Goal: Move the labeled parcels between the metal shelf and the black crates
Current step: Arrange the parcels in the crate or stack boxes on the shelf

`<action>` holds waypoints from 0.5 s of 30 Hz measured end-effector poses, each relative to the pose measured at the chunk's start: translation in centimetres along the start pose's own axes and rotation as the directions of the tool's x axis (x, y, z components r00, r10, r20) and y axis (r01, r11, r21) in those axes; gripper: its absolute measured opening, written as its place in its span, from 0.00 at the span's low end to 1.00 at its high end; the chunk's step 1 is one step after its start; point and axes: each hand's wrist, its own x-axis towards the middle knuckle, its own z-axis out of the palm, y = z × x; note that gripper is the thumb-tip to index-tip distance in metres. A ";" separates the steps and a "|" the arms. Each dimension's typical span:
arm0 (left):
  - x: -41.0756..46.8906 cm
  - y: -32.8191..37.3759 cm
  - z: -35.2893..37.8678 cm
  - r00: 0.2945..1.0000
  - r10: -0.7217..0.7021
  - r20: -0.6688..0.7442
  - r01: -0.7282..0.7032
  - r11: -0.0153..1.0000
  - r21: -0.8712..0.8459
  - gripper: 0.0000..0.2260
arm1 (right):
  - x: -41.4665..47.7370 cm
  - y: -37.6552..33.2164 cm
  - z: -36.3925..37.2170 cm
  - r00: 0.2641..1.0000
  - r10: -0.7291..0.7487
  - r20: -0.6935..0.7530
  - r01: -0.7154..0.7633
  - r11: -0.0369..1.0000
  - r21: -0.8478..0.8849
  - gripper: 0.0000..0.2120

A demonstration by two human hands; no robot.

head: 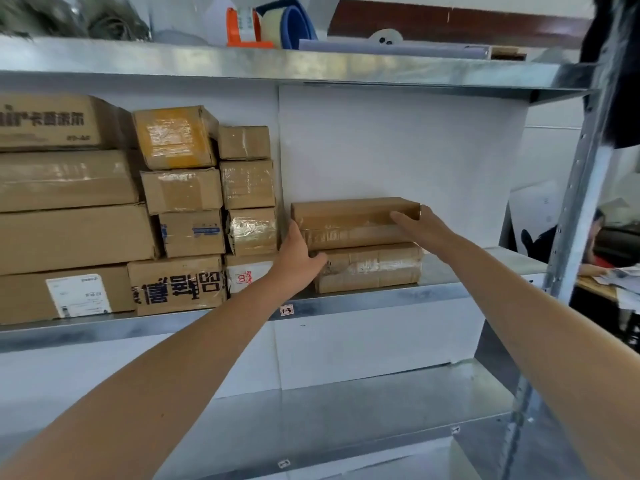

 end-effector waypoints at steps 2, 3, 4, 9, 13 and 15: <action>0.4 0.2 0.5 0.999 -0.027 -0.022 0.026 0.997 -0.070 0.42 | 0.6 0.2 0.4 1.000 0.025 -0.017 -0.023 0.992 0.125 0.37; 0.6 0.2 0.7 0.999 -0.039 -0.032 0.035 0.993 -0.109 0.41 | 0.8 0.2 0.6 0.998 0.048 -0.031 -0.042 0.987 0.155 0.38; 0.7 0.3 0.8 0.998 -0.047 -0.041 0.040 0.988 -0.150 0.40 | 0.9 0.2 0.5 0.996 0.077 -0.049 -0.068 0.985 0.157 0.39; 0.0 1.2 0.6 0.992 -0.049 -0.120 -0.007 0.903 -0.430 0.31 | -0.1 0.3 -1.1 0.985 0.044 -0.167 -0.015 0.986 0.168 0.33; -1.5 1.9 0.5 0.978 -0.055 -0.199 -0.092 0.747 -0.659 0.18 | -2.8 1.0 -2.7 0.972 -0.043 -0.232 0.093 0.974 0.208 0.26; -2.7 1.6 0.5 0.972 -0.078 -0.220 -0.111 0.675 -0.729 0.13 | -4.3 1.9 -3.2 0.959 -0.033 -0.280 0.109 0.959 0.261 0.22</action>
